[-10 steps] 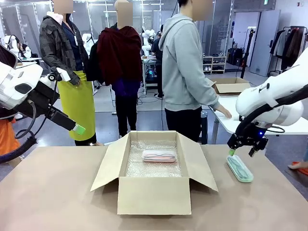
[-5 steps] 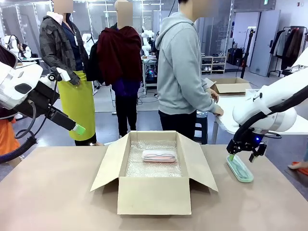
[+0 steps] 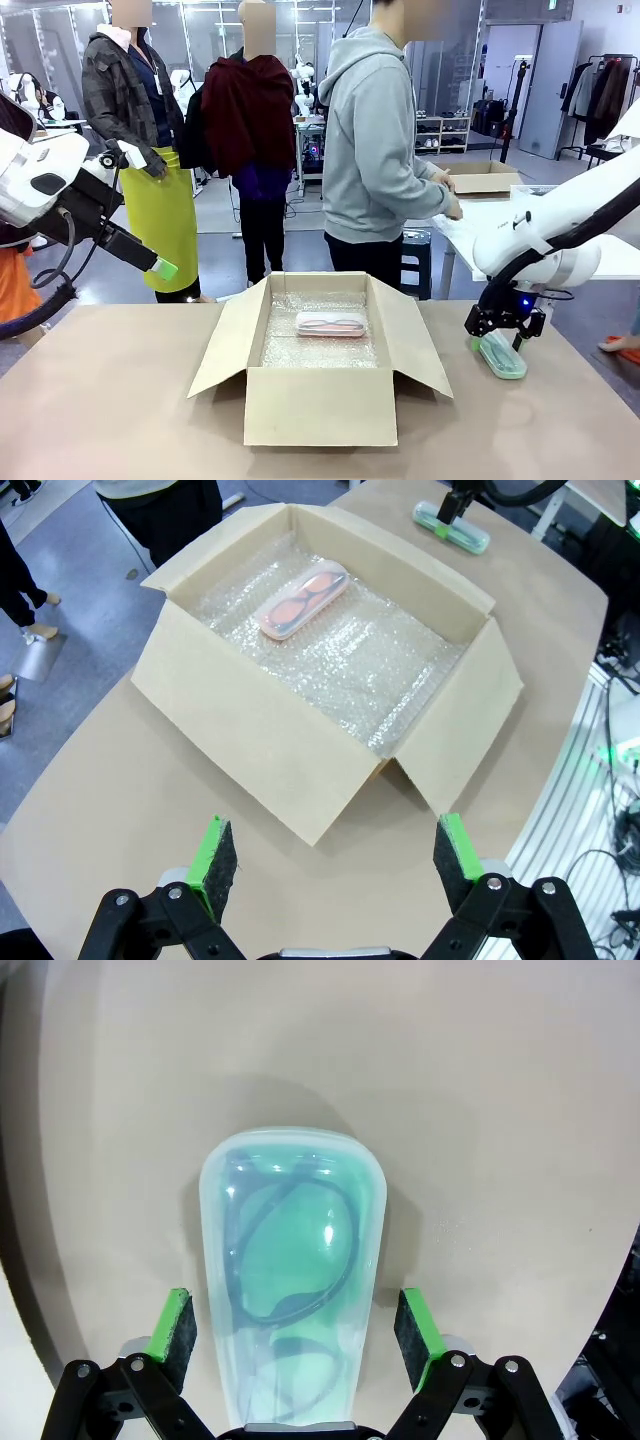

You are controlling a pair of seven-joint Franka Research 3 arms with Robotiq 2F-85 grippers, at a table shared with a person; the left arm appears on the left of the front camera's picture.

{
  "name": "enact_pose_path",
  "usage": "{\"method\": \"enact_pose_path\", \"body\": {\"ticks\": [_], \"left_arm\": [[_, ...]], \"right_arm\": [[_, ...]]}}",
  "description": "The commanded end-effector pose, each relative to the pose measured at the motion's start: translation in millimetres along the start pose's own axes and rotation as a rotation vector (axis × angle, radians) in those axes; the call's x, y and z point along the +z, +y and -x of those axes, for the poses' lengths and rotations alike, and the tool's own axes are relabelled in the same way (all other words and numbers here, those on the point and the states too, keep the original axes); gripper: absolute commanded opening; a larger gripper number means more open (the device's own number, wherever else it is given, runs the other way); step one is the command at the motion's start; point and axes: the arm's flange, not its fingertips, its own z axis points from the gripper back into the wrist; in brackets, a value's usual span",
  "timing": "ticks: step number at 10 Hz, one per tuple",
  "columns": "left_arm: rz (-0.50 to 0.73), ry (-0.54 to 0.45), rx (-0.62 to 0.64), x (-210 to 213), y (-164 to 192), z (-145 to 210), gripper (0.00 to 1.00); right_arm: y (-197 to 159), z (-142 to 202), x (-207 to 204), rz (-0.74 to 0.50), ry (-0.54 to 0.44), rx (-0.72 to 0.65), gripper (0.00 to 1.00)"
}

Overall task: Pack the glasses set securely to prepare it for shipping.
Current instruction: Put the Glasses case from the right side of the table into the Package Box.

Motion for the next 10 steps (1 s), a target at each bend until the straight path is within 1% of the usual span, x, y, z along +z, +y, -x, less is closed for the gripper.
{"method": "enact_pose_path", "body": {"ticks": [1,2,3,4,5,6,7,8,9,10], "left_arm": [[0.010,-0.017,0.000,1,1,0,1.00],[0.010,-0.017,0.000,1,1,0,1.00],[0.010,-0.017,0.000,1,1,0,1.00],[0.010,-0.017,0.000,1,1,0,1.00],[0.010,-0.017,0.000,1,1,0,1.00],[0.010,-0.017,0.000,1,1,0,1.00],[0.010,-0.017,0.000,1,1,0,1.00],[0.010,-0.017,0.000,1,1,0,1.00],[0.010,-0.017,0.000,1,1,0,1.00],[0.010,-0.017,0.000,1,1,0,1.00]], "right_arm": [[7,-6,-2,0.027,0.018,-0.018,1.00],[8,-5,-4,0.036,0.021,-0.014,1.00],[9,-4,-4,0.038,0.024,-0.010,0.91],[10,-3,-5,0.046,0.027,-0.006,0.84],[11,-3,-4,0.054,0.028,-0.003,0.71],[11,-3,-3,0.077,0.017,-0.010,0.64],[11,-3,0,0.084,0.014,-0.013,0.52],[11,-2,9,0.078,0.008,-0.009,0.45],[12,0,19,0.057,0.011,-0.009,0.32],[17,4,36,0.054,0.022,-0.008,0.36]]}}
